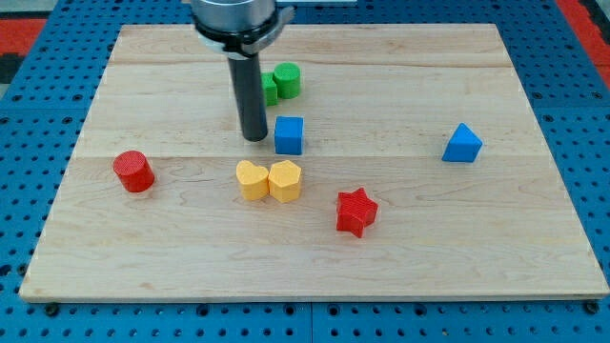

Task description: Push the blue cube into the blue triangle

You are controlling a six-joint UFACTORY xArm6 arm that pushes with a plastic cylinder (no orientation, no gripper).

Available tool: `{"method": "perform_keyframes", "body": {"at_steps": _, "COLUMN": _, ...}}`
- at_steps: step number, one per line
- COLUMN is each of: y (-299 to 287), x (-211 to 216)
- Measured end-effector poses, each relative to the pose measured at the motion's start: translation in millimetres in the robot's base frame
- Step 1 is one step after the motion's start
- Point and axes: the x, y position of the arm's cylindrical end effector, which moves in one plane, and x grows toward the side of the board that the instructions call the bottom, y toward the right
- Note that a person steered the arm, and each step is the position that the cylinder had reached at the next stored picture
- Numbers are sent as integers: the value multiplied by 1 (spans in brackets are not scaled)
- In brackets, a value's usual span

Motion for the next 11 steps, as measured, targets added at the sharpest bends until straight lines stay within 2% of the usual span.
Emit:
{"method": "perform_keyframes", "body": {"at_steps": 4, "y": 164, "x": 0}}
{"method": "perform_keyframes", "body": {"at_steps": 5, "y": 169, "x": 0}}
{"method": "perform_keyframes", "body": {"at_steps": 6, "y": 135, "x": -25}}
{"method": "perform_keyframes", "body": {"at_steps": 7, "y": 123, "x": 4}}
{"method": "perform_keyframes", "body": {"at_steps": 8, "y": 128, "x": 31}}
{"method": "perform_keyframes", "body": {"at_steps": 9, "y": 136, "x": 35}}
{"method": "perform_keyframes", "body": {"at_steps": 11, "y": 173, "x": 20}}
